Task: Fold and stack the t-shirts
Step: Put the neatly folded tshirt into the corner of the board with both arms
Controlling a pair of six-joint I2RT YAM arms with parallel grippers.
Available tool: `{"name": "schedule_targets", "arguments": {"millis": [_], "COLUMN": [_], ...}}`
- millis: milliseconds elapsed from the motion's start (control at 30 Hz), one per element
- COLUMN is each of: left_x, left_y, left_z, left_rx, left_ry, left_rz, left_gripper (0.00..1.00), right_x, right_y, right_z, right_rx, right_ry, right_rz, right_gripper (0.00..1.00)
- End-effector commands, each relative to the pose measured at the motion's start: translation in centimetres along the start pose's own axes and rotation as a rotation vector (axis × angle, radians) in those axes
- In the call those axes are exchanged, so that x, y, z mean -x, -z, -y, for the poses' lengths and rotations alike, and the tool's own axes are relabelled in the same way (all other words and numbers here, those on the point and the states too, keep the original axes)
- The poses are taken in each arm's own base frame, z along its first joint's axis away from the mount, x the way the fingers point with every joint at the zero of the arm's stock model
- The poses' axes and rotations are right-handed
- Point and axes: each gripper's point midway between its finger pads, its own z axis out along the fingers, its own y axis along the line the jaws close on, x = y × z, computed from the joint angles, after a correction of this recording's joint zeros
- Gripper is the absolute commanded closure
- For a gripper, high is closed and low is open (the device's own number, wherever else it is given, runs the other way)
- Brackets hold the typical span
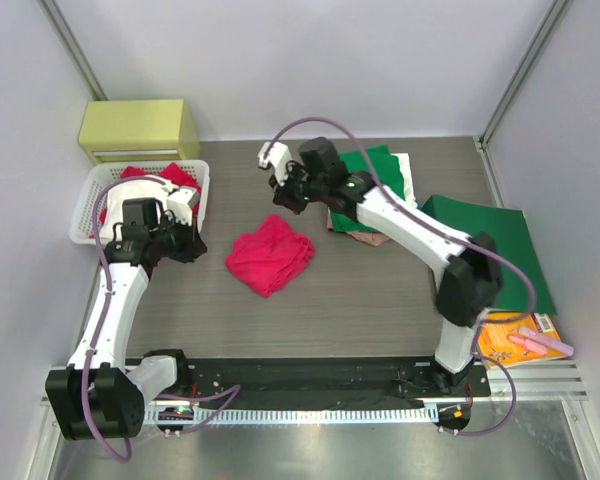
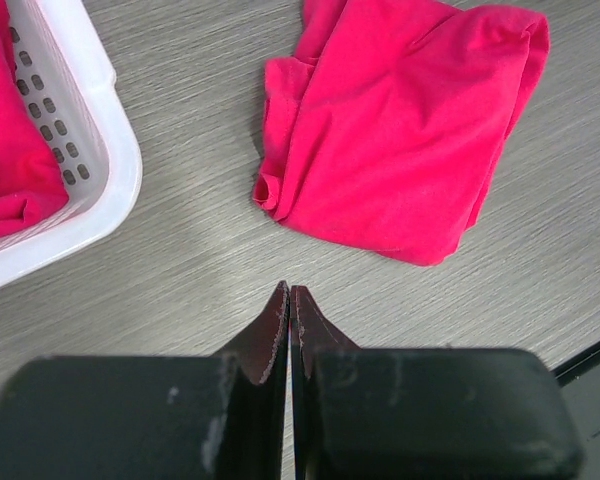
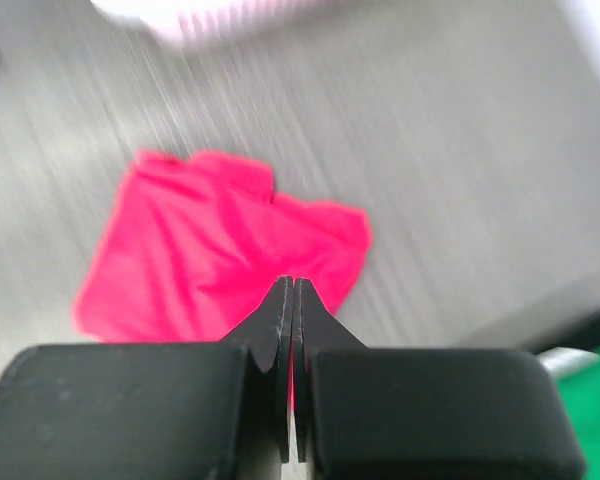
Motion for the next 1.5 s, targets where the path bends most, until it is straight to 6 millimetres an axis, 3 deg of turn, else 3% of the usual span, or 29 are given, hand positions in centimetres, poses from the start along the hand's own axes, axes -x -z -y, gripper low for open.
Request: {"name": "schedule_targets", "arguments": {"millis": [0,33,100,133,167,200,267,333,367,500,667,733,767,967,1067,1200,1233,1467], "left_x": [0.5,0.5,0.5,0.2,0.3,0.3,0.7,1.3,1.2,1.0,0.8,0.8,0.7,0.5,0.3,0.4,0.4,0.4], "left_y": [0.4,0.3,0.1,0.2,0.2,0.3,0.7,1.0,0.9,0.7,0.7,0.5,0.3,0.5,0.5,0.6,0.6,0.2], "left_z": [0.5,0.7,0.6,0.8,0.8,0.8,0.3,-0.1,-0.2,-0.1,-0.2,-0.3,-0.3,-0.3,-0.3,-0.2,-0.2,-0.2], "left_rx": [-0.026,-0.034,-0.04,-0.049,-0.051,-0.046,-0.006,0.025,0.034,0.016,0.021,0.02,0.019,0.021,0.023,0.02,0.02,0.008], "left_ry": [-0.019,-0.015,-0.009,-0.004,-0.008,-0.015,-0.033,-0.041,-0.036,-0.027,-0.025,-0.021,-0.018,-0.021,-0.025,-0.031,-0.03,-0.022], "left_rz": [0.029,0.029,0.023,0.011,0.006,0.009,0.04,0.076,0.077,0.058,0.052,0.045,0.04,0.034,0.032,0.035,0.038,0.031], "left_gripper": [1.0,1.0,1.0,0.9,0.87,0.87,0.96,1.0,1.0,1.0,1.0,1.0,1.0,1.0,1.0,1.0,1.0,1.0], "right_x": [0.4,0.1,-5.3,-6.8,-9.2,-10.4,-12.5,-12.7,-13.0,-12.7,-9.0,-9.4,-8.5,-10.7,-12.3,-14.5,-16.0,-17.6], "right_y": [5.2,6.4,6.2,6.3,6.4,6.7,7.5,7.5,7.4,6.0,4.6,2.8,2.3,-3.2,-4.5,-3.4,-2.8,-1.2], "right_z": [-3.0,-4.0,-6.8,-7.4,-8.3,-9.0,-10.1,-10.0,-10.1,-10.2,-9.7,-9.9,-9.7,-9.5,-10.0,-11.8,-12.4,-13.3], "right_rx": [0.016,0.04,0.134,0.15,0.17,0.19,0.182,0.155,0.145,0.157,0.158,0.172,0.173,0.204,0.231,0.286,0.299,0.301], "right_ry": [-0.045,-0.039,-0.056,-0.04,-0.059,-0.067,-0.071,-0.057,-0.056,-0.04,-0.004,-0.002,0.004,-0.006,-0.028,-0.071,-0.09,-0.088], "right_rz": [0.054,0.066,-0.057,-0.094,-0.147,-0.173,-0.199,-0.179,-0.184,-0.204,-0.143,-0.166,-0.155,-0.208,-0.244,-0.274,-0.302,-0.316], "right_gripper": [0.99,0.99,0.99,0.96,0.85,0.74,0.78,0.89,0.99,0.99,0.99,0.99,0.99,0.99,0.99,0.99,0.99,0.99]}}
